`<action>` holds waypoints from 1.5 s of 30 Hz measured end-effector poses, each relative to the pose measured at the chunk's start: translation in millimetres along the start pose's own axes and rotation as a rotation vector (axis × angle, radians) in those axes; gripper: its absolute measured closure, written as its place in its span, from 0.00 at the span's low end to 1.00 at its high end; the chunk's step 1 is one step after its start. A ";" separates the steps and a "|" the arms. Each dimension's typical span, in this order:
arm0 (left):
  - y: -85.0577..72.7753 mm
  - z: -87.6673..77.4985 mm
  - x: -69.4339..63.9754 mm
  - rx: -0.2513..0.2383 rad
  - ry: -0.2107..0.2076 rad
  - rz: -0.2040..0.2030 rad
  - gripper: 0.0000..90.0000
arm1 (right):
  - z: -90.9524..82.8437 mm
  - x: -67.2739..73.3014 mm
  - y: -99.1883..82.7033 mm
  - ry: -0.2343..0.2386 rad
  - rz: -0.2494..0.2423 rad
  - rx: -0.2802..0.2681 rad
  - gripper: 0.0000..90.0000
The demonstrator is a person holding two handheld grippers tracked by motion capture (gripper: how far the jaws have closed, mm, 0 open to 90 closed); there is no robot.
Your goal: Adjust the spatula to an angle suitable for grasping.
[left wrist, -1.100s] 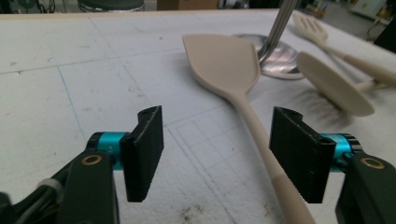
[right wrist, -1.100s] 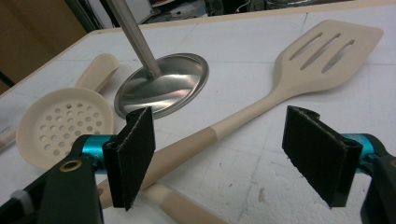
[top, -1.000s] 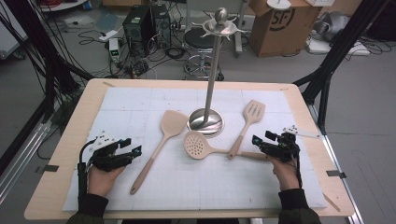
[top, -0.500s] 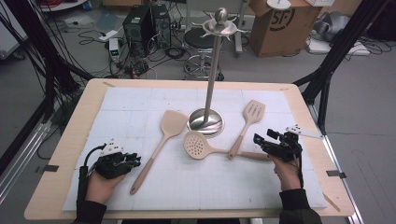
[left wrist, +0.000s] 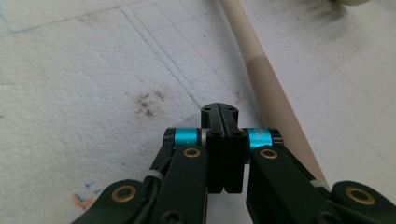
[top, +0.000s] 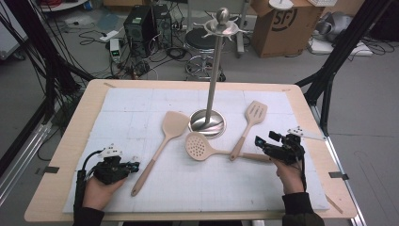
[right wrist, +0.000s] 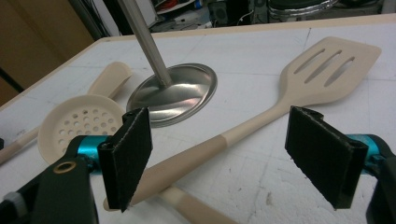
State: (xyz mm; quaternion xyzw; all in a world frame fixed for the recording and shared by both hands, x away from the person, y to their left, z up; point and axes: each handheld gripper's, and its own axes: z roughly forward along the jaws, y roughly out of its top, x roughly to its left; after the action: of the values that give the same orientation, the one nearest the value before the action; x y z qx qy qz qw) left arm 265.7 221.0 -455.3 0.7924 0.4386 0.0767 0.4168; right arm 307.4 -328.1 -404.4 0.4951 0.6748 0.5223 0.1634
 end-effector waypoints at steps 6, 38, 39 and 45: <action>-4.9 -0.5 -7.0 0.005 -0.050 -0.006 1.00 | 2.0 -3.0 -1.2 0.007 0.017 0.018 0.23; 6.8 31.8 -56.3 0.073 -0.212 0.082 1.00 | 2.9 -1.1 -6.8 0.023 0.036 0.063 0.23; 7.4 32.9 -57.4 0.076 -0.217 0.085 1.00 | 2.4 -0.8 -6.9 0.025 0.035 0.062 0.23; 14.7 45.6 -67.0 0.089 -0.264 0.119 1.00 | 2.4 0.1 -6.9 0.021 0.033 0.057 0.23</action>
State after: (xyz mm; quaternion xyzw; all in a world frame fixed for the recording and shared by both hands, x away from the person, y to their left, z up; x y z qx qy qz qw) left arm 256.8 139.2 -457.5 0.8379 0.3354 -0.0231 0.4300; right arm 305.7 -326.4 -411.3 0.5052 0.6828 0.5107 0.1334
